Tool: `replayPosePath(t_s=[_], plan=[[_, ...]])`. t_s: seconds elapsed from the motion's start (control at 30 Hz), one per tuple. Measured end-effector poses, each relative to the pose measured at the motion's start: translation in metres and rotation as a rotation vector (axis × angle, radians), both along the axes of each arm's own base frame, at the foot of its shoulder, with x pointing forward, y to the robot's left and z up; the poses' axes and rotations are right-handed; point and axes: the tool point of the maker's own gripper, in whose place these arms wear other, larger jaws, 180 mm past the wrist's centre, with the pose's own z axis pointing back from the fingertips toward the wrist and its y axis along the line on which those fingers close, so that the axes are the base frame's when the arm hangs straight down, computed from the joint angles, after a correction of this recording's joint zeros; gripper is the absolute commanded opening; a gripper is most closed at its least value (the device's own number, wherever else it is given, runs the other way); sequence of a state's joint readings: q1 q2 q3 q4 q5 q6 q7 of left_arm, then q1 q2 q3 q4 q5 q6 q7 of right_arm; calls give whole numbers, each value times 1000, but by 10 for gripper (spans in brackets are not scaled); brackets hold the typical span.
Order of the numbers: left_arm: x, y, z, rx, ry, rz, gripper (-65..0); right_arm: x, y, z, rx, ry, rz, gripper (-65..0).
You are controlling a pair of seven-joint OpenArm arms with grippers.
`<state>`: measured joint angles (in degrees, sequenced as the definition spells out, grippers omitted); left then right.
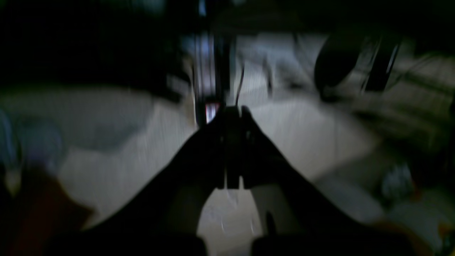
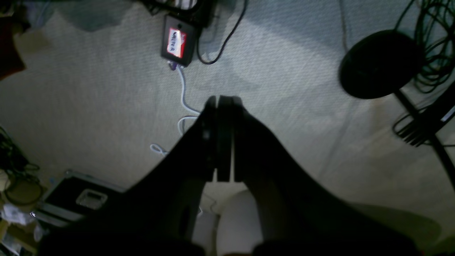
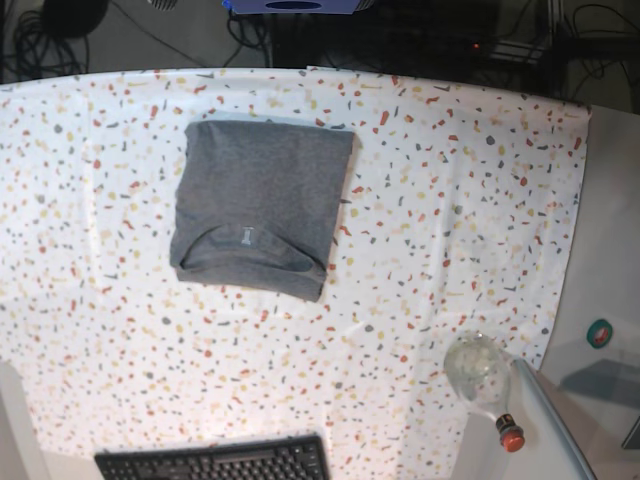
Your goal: Layout the t-shirt on the table in an organized manner, then fold the t-shirt properly
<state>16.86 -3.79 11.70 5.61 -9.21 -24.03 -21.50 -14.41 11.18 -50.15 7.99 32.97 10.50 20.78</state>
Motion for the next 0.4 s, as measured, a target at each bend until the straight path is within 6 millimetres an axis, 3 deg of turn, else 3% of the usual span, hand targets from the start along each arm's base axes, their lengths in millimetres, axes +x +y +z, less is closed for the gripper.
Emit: replayPosePath(t_s=[0.07,0.23,0.3,0.4], plan=[[2,-1,0,0,-5,10,-650,9,3,-1,6,-18,-3,-650],[52,-2,-4,-2,-110,47,-650,14,11,-3,14,-22,-5,-650],[50,-3,-4,-3,-104,43,-650,15,20,-4,28,-24,-8,-650],[31,-4,-3,-5,-61,30,-650,31,38,-6,53,-44,-13,-650]])
